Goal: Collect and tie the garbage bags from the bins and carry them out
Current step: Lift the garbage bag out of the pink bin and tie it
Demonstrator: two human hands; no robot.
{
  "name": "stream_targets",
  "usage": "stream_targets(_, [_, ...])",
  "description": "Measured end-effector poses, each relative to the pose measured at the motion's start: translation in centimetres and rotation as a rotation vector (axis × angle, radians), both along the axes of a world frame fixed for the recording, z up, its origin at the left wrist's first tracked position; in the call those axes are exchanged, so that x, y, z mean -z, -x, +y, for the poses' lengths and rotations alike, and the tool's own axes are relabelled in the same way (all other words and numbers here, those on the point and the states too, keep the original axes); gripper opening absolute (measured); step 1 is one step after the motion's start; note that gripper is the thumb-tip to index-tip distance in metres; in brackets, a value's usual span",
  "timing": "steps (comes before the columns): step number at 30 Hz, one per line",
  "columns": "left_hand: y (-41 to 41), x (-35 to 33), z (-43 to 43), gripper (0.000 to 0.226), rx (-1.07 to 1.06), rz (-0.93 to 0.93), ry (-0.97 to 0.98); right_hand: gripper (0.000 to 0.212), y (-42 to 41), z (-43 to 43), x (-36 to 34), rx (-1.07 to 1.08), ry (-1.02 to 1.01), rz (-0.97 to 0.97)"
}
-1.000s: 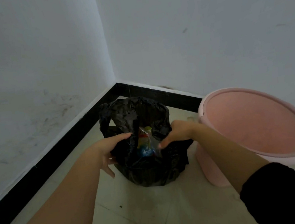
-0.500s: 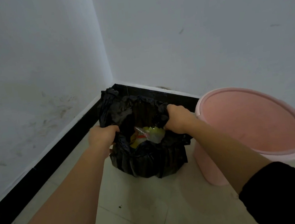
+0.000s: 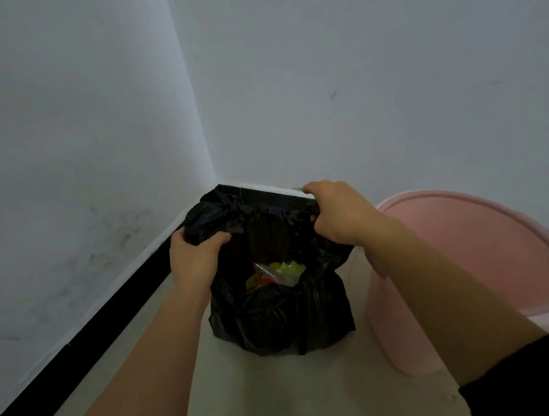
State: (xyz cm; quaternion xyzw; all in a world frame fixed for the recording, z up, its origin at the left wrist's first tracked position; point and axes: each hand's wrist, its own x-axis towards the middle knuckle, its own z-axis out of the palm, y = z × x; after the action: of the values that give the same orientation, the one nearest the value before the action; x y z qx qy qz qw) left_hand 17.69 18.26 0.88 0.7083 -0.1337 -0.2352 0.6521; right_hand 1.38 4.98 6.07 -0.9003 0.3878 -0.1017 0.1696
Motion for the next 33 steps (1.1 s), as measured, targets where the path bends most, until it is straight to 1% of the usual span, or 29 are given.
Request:
stream_targets(1, [-0.1,0.0,-0.1,0.062,-0.019,-0.053,-0.012,0.044,0.0,-0.1,-0.1,0.002,0.068,-0.031])
stream_targets(2, [-0.3,0.1,-0.3,0.061,-0.044,-0.119,-0.021,0.045,0.0,-0.1,-0.4,0.006,0.124,-0.072])
stream_targets(5, [-0.2,-0.2,-0.6,0.041,-0.121,-0.299,-0.044,0.041,0.1,0.1,-1.2,0.001,0.203,-0.201])
stream_targets(8, [-0.3,-1.1,-1.1,0.023,-0.154,-0.388,-0.03,0.036,0.4,0.1,-1.5,-0.011,0.26,-0.296])
stream_targets(11, [-0.4,-2.5,-1.4,0.019,-0.193,-0.494,0.022,0.033,0.8,0.1,-1.5,0.016,0.379,-0.389])
stream_targets(13, [0.3,-4.2,-1.9,0.012,-0.146,-0.547,0.059,0.031,0.9,0.0,-1.5,0.078,0.452,-0.435])
stream_targets(14, [0.8,-5.0,-2.1,0.008,-0.11,-0.552,0.075,0.03,0.8,-0.1,-1.6,0.114,0.46,-0.446])
stream_targets(16, [1.8,-6.4,-2.7,0.006,-0.054,-0.54,0.088,0.028,0.7,-0.3,-1.7,0.189,0.4,-0.433])
stream_targets(18, [2.1,-7.2,-3.1,0.015,-0.011,-0.55,0.08,0.03,0.6,-0.5,-1.8,0.254,0.311,-0.41])
stream_targets(21, [1.8,-7.7,-2.9,0.031,0.03,-0.499,0.101,0.043,0.7,-0.6,-2.2,0.334,0.182,-0.419])
stream_targets(22, [1.9,-7.9,-2.7,0.031,0.059,-0.434,0.135,0.048,0.7,-0.6,-2.5,0.339,0.143,-0.433])
stream_targets(23, [2.0,-8.2,-2.6,0.027,0.104,-0.343,0.19,0.052,0.7,-0.5,-2.7,0.333,0.11,-0.454])
stream_targets(25, [2.0,-8.5,-2.4,0.014,0.242,-0.163,0.296,0.053,0.5,-0.3,-3.1,0.306,0.042,-0.516])
stream_targets(27, [2.0,-8.7,-2.2,0.009,0.378,-0.09,0.341,0.048,0.3,0.0,-3.3,0.263,-0.067,-0.634])
stream_targets(29, [2.1,-8.6,-2.0,0.009,0.438,-0.125,0.332,0.036,0.1,0.3,-3.5,0.198,-0.141,-0.722])
stream_targets(30, [2.2,-8.6,-1.9,0.009,0.444,-0.157,0.323,0.028,0.0,0.3,-3.6,0.165,-0.14,-0.727])
stream_targets(31, [2.1,-8.4,-1.9,0.013,0.453,-0.182,0.314,0.021,0.0,0.3,-3.8,0.141,-0.127,-0.712])
stream_targets(32, [2.1,-8.3,-2.0,0.023,0.481,-0.21,0.298,0.014,0.0,0.4,-4.0,0.123,-0.106,-0.688])
stream_targets(33, [2.2,-8.1,-2.0,0.038,0.526,-0.237,0.268,0.009,0.0,0.3,-4.2,0.108,-0.085,-0.665])
